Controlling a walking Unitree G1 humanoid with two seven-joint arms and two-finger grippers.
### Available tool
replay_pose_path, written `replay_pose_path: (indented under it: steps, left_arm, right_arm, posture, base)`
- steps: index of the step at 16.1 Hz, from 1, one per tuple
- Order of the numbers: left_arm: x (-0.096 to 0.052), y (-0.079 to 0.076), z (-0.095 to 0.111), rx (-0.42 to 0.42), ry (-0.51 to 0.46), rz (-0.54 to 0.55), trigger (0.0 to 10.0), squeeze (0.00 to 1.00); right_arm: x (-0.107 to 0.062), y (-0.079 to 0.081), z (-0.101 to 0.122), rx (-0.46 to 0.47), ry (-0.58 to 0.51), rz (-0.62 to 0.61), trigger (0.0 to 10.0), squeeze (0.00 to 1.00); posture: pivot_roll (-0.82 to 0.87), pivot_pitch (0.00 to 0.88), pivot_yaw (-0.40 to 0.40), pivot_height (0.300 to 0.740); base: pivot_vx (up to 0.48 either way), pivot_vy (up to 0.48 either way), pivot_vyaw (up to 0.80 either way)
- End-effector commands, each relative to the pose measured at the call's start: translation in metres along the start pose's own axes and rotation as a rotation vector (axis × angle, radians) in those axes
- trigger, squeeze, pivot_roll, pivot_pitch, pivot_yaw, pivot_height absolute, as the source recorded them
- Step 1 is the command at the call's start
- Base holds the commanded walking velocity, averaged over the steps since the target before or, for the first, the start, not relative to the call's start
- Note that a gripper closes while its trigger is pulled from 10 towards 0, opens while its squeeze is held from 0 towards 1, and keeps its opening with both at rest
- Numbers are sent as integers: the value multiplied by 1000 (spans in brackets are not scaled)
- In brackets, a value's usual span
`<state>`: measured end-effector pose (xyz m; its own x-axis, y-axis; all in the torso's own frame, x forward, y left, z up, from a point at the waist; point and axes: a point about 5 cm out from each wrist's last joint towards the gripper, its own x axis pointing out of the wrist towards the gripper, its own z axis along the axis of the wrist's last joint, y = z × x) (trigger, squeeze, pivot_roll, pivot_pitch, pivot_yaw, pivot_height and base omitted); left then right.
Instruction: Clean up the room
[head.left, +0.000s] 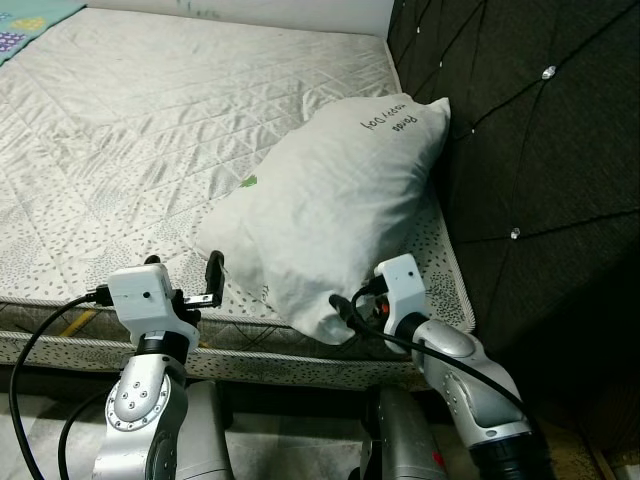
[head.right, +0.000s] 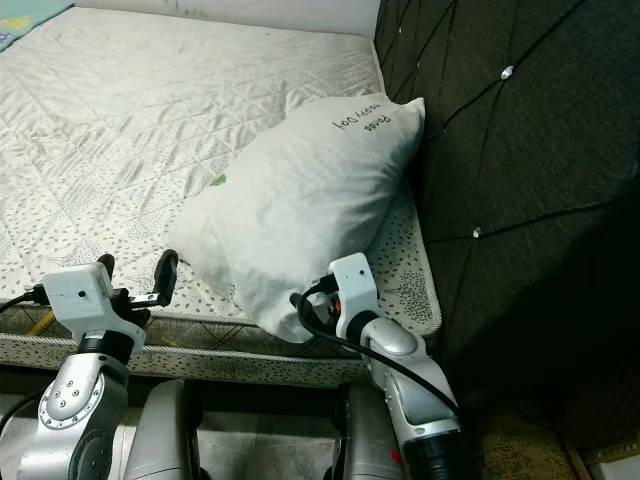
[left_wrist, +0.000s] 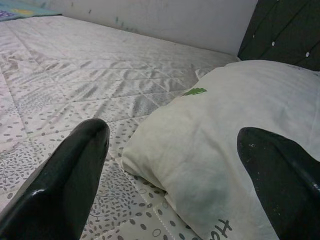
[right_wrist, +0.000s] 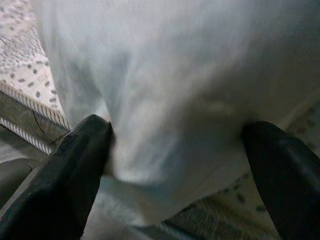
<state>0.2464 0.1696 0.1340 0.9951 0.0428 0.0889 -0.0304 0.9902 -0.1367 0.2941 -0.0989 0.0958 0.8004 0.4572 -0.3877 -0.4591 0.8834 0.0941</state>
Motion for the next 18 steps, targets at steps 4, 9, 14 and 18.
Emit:
replay_pose_path:
  steps: [4, 9, 14, 18]
  left_arm:
    - [1, -2, 1, 7, 3, -14, 10000, 0]
    - [4, 1, 4, 14, -9, -8, 10000, 0]
    - [6, -1, 4, 14, -14, -12, 10000, 0]
    - [7, 0, 5, 16, -18, -8, 10000, 0]
  right_arm:
    - [9, 8, 6, 56, 1, -16, 10000, 0]
    - [28, 20, 33, 165, -131, -20, 10000, 0]
    - [48, 31, 48, 207, -180, -47, 0, 0]
    - [54, 37, 47, 212, -181, -50, 0, 0]
  posture:
    - [59, 72, -65, 532]
    - [78, 57, -65, 532]
    - [84, 49, -61, 532]
    - [92, 35, -60, 532]
  base:
    - [0, 0, 0]
    - [0, 0, 0]
    - [0, 0, 0]
    - [0, 0, 0]
